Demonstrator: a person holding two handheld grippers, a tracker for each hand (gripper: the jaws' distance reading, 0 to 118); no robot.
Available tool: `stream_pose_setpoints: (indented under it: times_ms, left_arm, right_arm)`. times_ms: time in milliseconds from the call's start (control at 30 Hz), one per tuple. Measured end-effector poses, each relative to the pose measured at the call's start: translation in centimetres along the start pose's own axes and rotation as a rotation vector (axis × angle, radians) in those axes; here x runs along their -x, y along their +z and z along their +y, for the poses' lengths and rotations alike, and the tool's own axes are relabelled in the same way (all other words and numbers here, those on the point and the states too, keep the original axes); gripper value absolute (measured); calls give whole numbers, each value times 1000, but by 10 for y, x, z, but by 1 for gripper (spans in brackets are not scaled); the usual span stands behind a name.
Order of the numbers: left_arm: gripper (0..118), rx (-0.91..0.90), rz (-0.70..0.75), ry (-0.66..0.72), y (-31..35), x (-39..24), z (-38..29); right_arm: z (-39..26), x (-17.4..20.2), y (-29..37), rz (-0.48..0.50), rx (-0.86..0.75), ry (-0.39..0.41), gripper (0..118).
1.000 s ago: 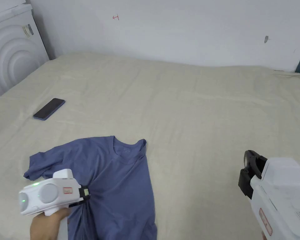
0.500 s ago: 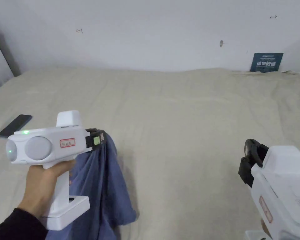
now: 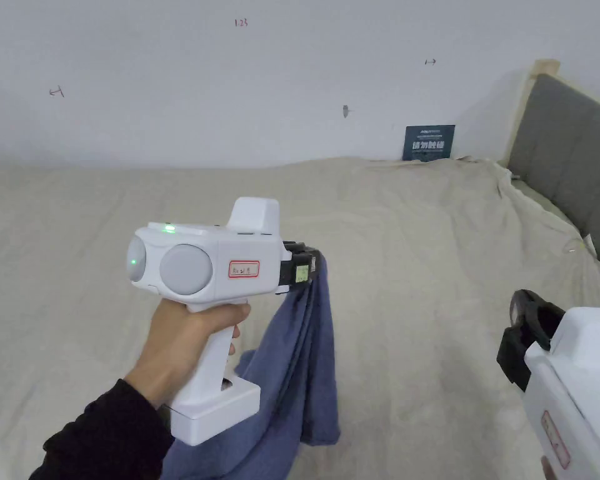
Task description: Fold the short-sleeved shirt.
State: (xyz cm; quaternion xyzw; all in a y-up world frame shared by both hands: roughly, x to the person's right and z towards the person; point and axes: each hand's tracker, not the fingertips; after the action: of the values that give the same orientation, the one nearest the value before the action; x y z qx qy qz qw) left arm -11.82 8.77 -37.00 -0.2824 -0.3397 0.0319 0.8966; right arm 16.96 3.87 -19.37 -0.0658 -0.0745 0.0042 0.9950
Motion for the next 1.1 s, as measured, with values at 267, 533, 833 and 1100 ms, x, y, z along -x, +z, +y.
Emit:
stream_pose_setpoints:
  times_ms: [267, 533, 833, 1100]
  left_arm:
    - [0, 167, 8, 23, -59, 7, -47]
    - [0, 453, 113, 97, -115, 53, -131]
    - [9, 587, 203, 164, -144, 74, -207]
    - [118, 343, 304, 194, -100, 71, -176]
  right_arm:
    - [-10, -15, -3, -44, 27, -10, 0]
    - [-17, -5, -13, -33, 66, -12, 0]
    - [-24, 6, -19, -6, 89, -2, 0]
    - [-22, 14, -16, 18, 78, -10, 0]
